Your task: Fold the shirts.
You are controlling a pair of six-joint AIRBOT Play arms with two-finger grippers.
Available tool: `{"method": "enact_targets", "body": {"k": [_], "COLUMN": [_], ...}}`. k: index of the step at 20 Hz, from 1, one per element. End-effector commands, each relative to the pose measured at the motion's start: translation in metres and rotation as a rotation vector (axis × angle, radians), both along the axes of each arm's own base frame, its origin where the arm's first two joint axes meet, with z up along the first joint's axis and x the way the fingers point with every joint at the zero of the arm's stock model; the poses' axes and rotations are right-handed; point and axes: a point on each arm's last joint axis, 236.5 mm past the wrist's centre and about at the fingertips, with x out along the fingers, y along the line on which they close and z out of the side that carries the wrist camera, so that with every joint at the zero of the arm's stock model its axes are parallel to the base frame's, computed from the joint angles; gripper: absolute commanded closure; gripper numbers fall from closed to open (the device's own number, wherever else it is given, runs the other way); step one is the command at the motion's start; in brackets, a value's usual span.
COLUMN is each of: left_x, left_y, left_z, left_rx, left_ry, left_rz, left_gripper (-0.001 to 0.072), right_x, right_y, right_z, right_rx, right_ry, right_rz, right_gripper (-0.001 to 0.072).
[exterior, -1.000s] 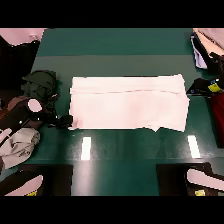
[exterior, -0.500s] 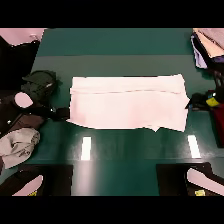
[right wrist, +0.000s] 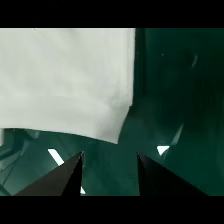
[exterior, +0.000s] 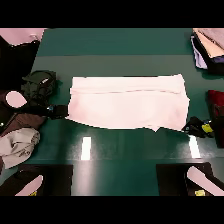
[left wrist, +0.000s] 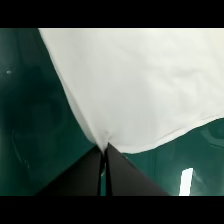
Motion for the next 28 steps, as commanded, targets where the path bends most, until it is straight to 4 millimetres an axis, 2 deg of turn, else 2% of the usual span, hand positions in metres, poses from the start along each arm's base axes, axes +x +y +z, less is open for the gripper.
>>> {"method": "enact_targets", "body": {"k": [1,4,6,8,10,12,14,16,18,20,22,25,28], "left_x": [-0.001,-0.001,-0.001,-0.001,-0.002,-0.008,-0.02,-0.032,-0.049,-0.053,-0.045,-0.006,0.028], "left_y": [0.0,0.0,0.0,0.0,0.0,0.0,-0.001,-0.001,0.0,0.0,0.003,0.022,0.034], "left_z": [0.001,0.001,0.001,0.001,0.001,0.004,0.018,0.041,0.059,0.067,0.068,0.079,0.089], "left_rx": [-0.002,-0.002,-0.002,-0.002,-0.001,0.007,0.007,0.002,0.0,-0.001,0.01,0.072,0.087], "left_ry": [0.001,0.001,0.001,0.001,0.006,0.032,0.039,-0.015,-0.051,-0.078,-0.104,-0.264,-0.37], "left_rz": [-0.001,-0.002,-0.001,-0.001,-0.004,-0.025,-0.052,-0.065,-0.085,-0.089,-0.076,0.007,0.111], "left_gripper": [0.0684,0.0684,0.0684,0.0684,0.0684,0.0685,0.0685,0.0685,0.0684,0.0684,0.0684,0.0684,0.0684], "right_x": [0.012,0.021,0.022,0.023,0.017,0.006,-0.005,-0.018,-0.02,-0.007,0.014,0.057,0.1], "right_y": [0.006,0.005,0.004,0.003,0.008,0.013,0.009,0.006,0.001,-0.001,0.0,0.003,0.012], "right_z": [-0.012,-0.013,-0.014,-0.014,-0.01,0.006,0.035,0.067,0.093,0.114,0.132,0.148,0.142], "right_rx": [0.002,-0.024,-0.029,-0.03,-0.011,0.015,-0.02,-0.076,-0.139,-0.182,-0.215,-0.257,-0.254], "right_ry": [-0.059,-0.09,-0.095,-0.097,-0.073,-0.042,-0.042,-0.055,-0.105,-0.197,-0.293,-0.403,-0.43], "right_rz": [-0.05,-0.042,-0.044,-0.043,-0.025,0.043,0.099,0.134,0.112,0.087,0.101,0.145,0.203], "right_gripper": [0.0323,0.0342,0.0459,0.0686,0.0692,0.0692,0.0693,0.0694,0.0694,0.0694,0.0694,0.0694,0.0694]}}
